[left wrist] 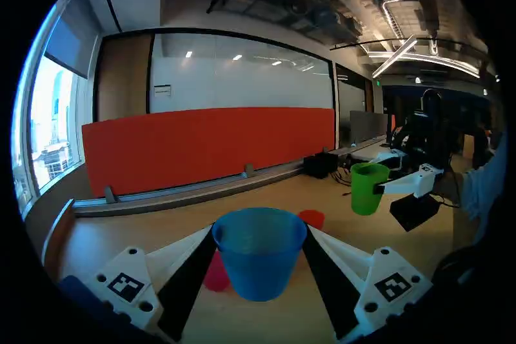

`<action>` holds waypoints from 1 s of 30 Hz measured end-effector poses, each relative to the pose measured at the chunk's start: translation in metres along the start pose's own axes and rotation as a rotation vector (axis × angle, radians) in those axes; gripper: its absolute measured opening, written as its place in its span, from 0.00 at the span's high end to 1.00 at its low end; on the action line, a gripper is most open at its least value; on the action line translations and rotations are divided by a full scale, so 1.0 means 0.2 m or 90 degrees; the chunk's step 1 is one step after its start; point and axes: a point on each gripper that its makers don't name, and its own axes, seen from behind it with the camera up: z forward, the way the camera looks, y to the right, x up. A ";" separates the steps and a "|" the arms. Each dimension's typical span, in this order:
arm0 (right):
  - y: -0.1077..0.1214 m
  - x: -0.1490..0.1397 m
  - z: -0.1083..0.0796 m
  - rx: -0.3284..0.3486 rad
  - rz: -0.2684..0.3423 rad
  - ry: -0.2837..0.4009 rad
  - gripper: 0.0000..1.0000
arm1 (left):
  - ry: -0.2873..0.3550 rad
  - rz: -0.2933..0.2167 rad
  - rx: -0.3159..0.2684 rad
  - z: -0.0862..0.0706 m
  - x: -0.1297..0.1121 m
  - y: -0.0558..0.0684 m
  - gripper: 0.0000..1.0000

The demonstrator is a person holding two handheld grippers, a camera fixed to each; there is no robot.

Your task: Pour water

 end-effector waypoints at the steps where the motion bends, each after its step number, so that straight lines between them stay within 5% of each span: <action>1: 0.01 0.00 -0.01 -0.003 0.001 -0.001 0.10 | -0.003 0.002 -0.001 0.00 -0.01 0.00 0.11; 30: 0.17 -0.15 -0.11 -0.020 0.032 -0.058 0.10 | -0.098 0.044 -0.042 0.03 -0.28 0.06 0.11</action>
